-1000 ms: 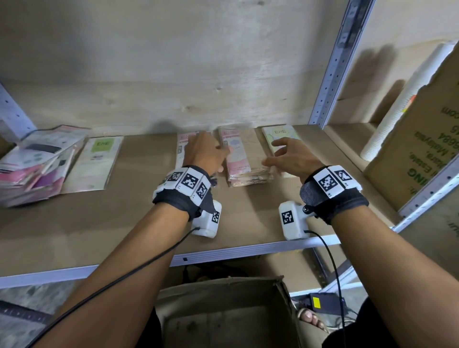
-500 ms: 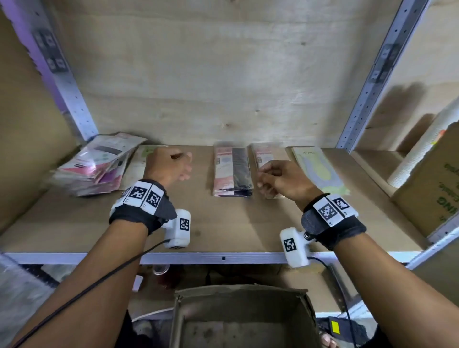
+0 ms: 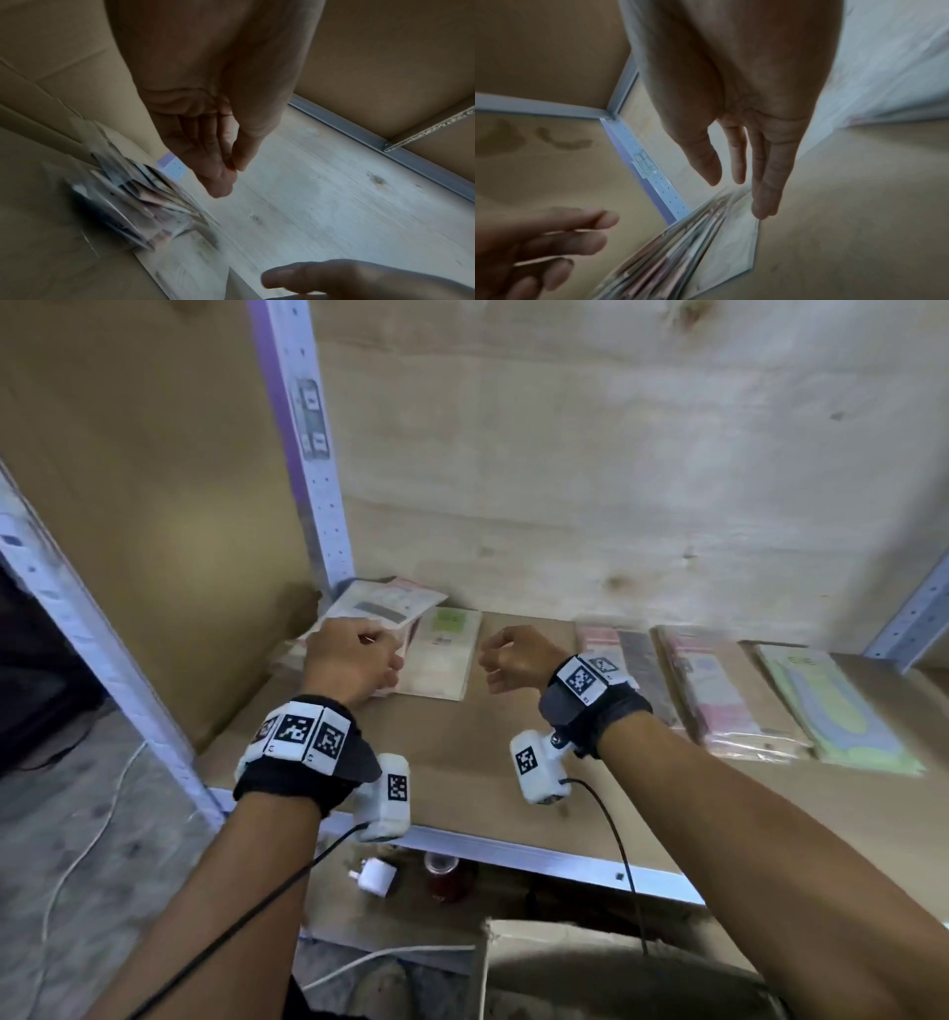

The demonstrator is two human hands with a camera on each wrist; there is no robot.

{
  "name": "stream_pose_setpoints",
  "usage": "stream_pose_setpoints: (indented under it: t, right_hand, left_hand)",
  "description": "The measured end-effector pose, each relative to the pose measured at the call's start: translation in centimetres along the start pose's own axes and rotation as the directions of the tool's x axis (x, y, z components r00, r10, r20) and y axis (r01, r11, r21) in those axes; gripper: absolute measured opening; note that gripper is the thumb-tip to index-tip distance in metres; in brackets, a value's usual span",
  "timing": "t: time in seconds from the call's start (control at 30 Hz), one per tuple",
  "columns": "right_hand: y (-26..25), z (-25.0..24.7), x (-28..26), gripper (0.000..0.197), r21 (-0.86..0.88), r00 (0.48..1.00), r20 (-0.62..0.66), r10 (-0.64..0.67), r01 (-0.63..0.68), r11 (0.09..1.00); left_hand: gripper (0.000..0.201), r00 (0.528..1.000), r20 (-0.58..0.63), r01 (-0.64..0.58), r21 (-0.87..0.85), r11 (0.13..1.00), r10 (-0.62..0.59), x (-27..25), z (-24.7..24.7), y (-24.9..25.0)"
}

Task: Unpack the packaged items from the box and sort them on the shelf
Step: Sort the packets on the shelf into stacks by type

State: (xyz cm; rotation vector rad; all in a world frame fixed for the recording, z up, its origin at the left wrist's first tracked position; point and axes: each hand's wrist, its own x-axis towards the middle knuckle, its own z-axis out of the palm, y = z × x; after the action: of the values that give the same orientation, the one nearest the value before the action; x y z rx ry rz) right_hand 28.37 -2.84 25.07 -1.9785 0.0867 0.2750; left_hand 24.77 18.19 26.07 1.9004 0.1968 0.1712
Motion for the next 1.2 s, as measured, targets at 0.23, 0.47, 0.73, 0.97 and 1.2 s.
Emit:
stream_pose_setpoints:
  t: [0.23,0.47,0.73,0.97,1.2]
  right_hand:
    - [-0.2,3.0,5.0,0.045,0.063,0.992,-0.046,0.119,-0.116,0.991]
    - [-0.3,3.8,6.0,0.027,0.167,0.984,-0.022,0.176,-0.17,0.971]
    - [-0.3,1.3,1.0,0.004,0.215,0.975,-0.101,0.197,-0.172,0.961]
    - [-0.2,-4.8,-5.2,0.018,0.247,0.988,-0.156,-0.021,0.059,0.967]
    - [-0.2,-10.8,-10.7,0.016,-0.142,0.862,-0.225,-0.454,0.432,0.891]
  left_hand:
    - [0.015,0.998,-0.016,-0.065,0.049,0.997,0.065,0.0,-0.7,0.5]
    - [0.015,0.998,-0.028,-0.055,0.081,0.995,0.058,0.6,-1.1,0.7]
    - [0.018,0.999,0.008,-0.038,-0.009,0.999,0.038,0.9,0.9,0.5]
    - [0.031,0.981,0.181,0.103,-0.218,0.971,-0.064,-0.9,4.5,2.4]
    - [0.086,0.86,0.51,0.362,-0.582,0.728,-0.02,-2.9,8.5,5.4]
